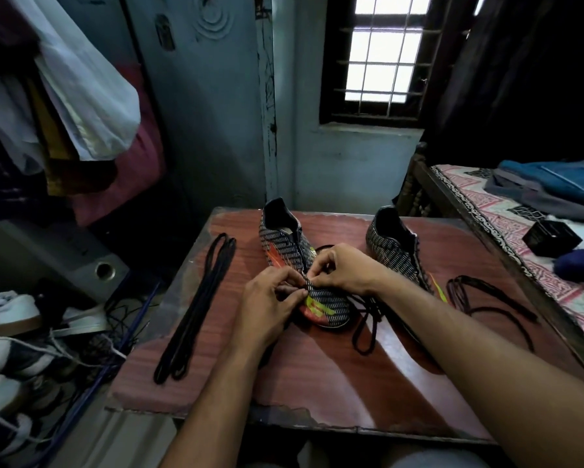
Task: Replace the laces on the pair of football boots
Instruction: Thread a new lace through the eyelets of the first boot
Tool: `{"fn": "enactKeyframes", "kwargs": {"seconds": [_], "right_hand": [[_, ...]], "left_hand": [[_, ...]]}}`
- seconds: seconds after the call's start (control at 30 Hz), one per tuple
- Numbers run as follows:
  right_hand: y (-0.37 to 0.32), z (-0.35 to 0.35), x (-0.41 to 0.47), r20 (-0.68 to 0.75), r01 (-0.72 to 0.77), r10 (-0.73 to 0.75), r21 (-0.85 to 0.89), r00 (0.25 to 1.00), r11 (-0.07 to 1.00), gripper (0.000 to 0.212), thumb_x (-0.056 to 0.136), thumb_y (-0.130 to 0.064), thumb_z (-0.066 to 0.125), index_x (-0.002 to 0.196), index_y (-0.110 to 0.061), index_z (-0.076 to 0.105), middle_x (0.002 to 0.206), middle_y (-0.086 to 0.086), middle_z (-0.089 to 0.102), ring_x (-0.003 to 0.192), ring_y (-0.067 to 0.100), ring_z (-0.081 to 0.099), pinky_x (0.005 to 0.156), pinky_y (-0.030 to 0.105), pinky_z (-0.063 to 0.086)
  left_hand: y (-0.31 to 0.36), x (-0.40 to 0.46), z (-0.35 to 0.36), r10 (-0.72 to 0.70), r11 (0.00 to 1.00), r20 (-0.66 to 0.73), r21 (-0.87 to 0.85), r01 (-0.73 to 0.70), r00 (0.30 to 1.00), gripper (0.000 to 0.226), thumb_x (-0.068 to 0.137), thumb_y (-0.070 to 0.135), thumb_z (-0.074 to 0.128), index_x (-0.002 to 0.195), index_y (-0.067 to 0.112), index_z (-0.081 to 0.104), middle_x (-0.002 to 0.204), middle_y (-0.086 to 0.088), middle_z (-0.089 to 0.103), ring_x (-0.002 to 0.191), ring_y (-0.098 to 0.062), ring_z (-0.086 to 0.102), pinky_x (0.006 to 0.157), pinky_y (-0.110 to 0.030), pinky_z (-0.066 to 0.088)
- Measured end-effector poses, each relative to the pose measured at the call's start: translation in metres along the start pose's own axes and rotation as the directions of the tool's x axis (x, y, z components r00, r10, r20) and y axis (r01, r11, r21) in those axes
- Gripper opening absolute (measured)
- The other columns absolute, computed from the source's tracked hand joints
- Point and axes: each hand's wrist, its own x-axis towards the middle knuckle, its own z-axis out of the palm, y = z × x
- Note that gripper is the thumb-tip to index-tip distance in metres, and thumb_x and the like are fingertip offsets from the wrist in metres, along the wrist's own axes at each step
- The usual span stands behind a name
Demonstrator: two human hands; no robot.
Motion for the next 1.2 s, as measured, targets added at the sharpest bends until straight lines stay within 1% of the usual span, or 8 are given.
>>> {"fn": "enactKeyframes", "kwargs": {"seconds": [0.17, 0.3, 0.4, 0.5, 0.63, 0.8, 1.0, 1.2], "right_hand": [[0.0, 0.011, -0.015, -0.066, 0.005, 0.0, 0.065, 0.998, 0.998, 0.007, 0.094, -0.011, 0.071, 0.091, -0.018, 0.074, 0.091, -0.009, 0.063, 0.075, -0.006, 0.057, 0.074, 0.01, 0.044], [0.003, 0.023, -0.021, -0.155, 0.008, 0.017, 0.157, 0.988, 0.988, 0.008, 0.097, -0.013, 0.067, 0.094, -0.015, 0.074, 0.096, -0.008, 0.06, 0.089, -0.001, 0.057, 0.084, 0.017, 0.041], [0.009, 0.047, -0.034, -0.472, 0.116, -0.066, 0.079, 0.879, 0.99, 0.015, 0.096, -0.011, 0.064, 0.099, -0.019, 0.075, 0.097, -0.009, 0.062, 0.093, 0.005, 0.06, 0.084, 0.018, 0.044], [0.006, 0.064, -0.046, -0.603, 0.207, -0.223, -0.098, 0.766, 0.973, 0.022, 0.095, -0.017, 0.057, 0.11, -0.019, 0.073, 0.105, -0.006, 0.065, 0.1, 0.016, 0.062, 0.092, 0.035, 0.05], [0.004, 0.063, -0.052, -0.631, 0.292, -0.349, -0.197, 0.693, 0.936, 0.032, 0.101, -0.017, 0.048, 0.123, -0.019, 0.071, 0.108, -0.008, 0.069, 0.098, 0.021, 0.063, 0.084, 0.046, 0.05], [0.0, 0.065, -0.054, -0.632, 0.317, -0.208, 0.064, 0.746, 0.946, 0.034, 0.103, -0.02, 0.055, 0.136, -0.027, 0.05, 0.107, -0.005, 0.068, 0.103, 0.017, 0.069, 0.094, 0.037, 0.054], [0.005, 0.061, -0.054, -0.622, 0.305, -0.229, 0.017, 0.749, 0.952, 0.014, 0.096, -0.017, 0.067, 0.107, -0.021, 0.074, 0.099, -0.008, 0.069, 0.097, 0.013, 0.063, 0.086, 0.037, 0.052], [0.004, 0.059, -0.054, -0.632, 0.301, -0.216, 0.028, 0.744, 0.953, 0.015, 0.091, -0.015, 0.076, 0.106, -0.016, 0.079, 0.093, -0.005, 0.059, 0.092, 0.014, 0.061, 0.083, 0.031, 0.052]], "left_hand": [[0.003, -0.003, 0.002, 0.073, 0.992, -0.039, 0.105, -0.069, 0.997, 0.012, 0.078, 0.033, 0.074, 0.09, 0.034, 0.07, 0.094, 0.014, 0.067, 0.078, 0.007, 0.066, 0.074, -0.034, 0.057], [0.0, -0.002, 0.005, 0.098, 0.975, -0.037, 0.204, -0.088, 0.995, 0.013, 0.085, 0.037, 0.069, 0.097, 0.037, 0.064, 0.095, 0.015, 0.064, 0.08, 0.005, 0.063, 0.072, -0.036, 0.056], [-0.003, -0.002, 0.004, 0.112, 0.975, -0.045, 0.195, -0.102, 0.993, 0.007, 0.096, 0.03, 0.065, 0.099, 0.031, 0.059, 0.098, 0.013, 0.066, 0.085, -0.004, 0.066, 0.074, -0.04, 0.056], [0.001, -0.003, 0.006, 0.128, 0.971, -0.058, 0.212, -0.113, 0.99, 0.002, 0.102, 0.03, 0.055, 0.102, 0.03, 0.052, 0.099, 0.012, 0.067, 0.089, -0.013, 0.069, 0.074, -0.043, 0.055], [0.007, -0.008, 0.007, 0.153, 0.954, -0.045, 0.269, -0.135, 0.987, 0.005, 0.105, 0.033, 0.049, 0.11, 0.033, 0.048, 0.104, 0.013, 0.067, 0.092, -0.017, 0.069, 0.07, -0.042, 0.053], [0.008, -0.009, 0.009, 0.164, 0.941, -0.06, 0.307, -0.138, 0.985, 0.014, 0.107, 0.035, 0.043, 0.121, 0.038, 0.043, 0.111, 0.014, 0.065, 0.088, -0.019, 0.07, 0.063, -0.04, 0.052], [0.012, -0.012, 0.007, 0.216, 0.923, -0.037, 0.334, -0.192, 0.976, 0.014, 0.107, 0.031, 0.049, 0.119, 0.037, 0.046, 0.116, 0.013, 0.061, 0.091, -0.02, 0.068, 0.064, -0.045, 0.055], [0.008, -0.009, 0.008, 0.338, 0.907, -0.032, 0.279, -0.316, 0.941, 0.013, 0.103, 0.033, 0.048, 0.114, 0.028, 0.052, 0.114, 0.011, 0.057, 0.094, -0.014, 0.063, 0.066, -0.045, 0.057]]}}
